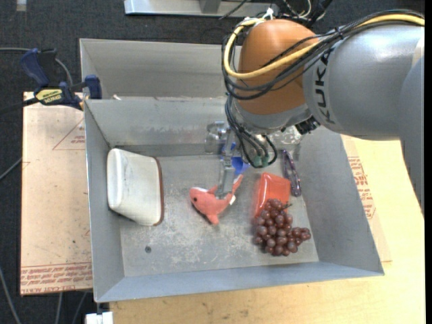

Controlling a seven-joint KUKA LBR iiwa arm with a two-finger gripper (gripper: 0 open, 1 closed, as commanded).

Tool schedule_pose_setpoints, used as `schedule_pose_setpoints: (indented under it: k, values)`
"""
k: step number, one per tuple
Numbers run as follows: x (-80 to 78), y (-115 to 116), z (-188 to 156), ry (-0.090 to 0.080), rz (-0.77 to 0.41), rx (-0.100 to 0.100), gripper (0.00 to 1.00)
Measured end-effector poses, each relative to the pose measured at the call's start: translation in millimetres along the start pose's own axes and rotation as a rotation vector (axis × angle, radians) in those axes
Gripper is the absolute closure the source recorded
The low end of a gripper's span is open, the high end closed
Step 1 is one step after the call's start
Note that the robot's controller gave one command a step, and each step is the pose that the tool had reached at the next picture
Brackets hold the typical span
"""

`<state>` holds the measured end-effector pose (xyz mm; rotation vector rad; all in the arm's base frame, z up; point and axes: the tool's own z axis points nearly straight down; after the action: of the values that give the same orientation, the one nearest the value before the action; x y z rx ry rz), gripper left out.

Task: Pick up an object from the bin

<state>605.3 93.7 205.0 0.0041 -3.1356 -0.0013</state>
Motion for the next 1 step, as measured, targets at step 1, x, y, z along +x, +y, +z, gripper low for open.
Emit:
schedule_pose_setpoints:
  k: [1]
  values:
    - [-1.3,-0.4,-4.9,-0.007,0.001,-0.001,0.00]
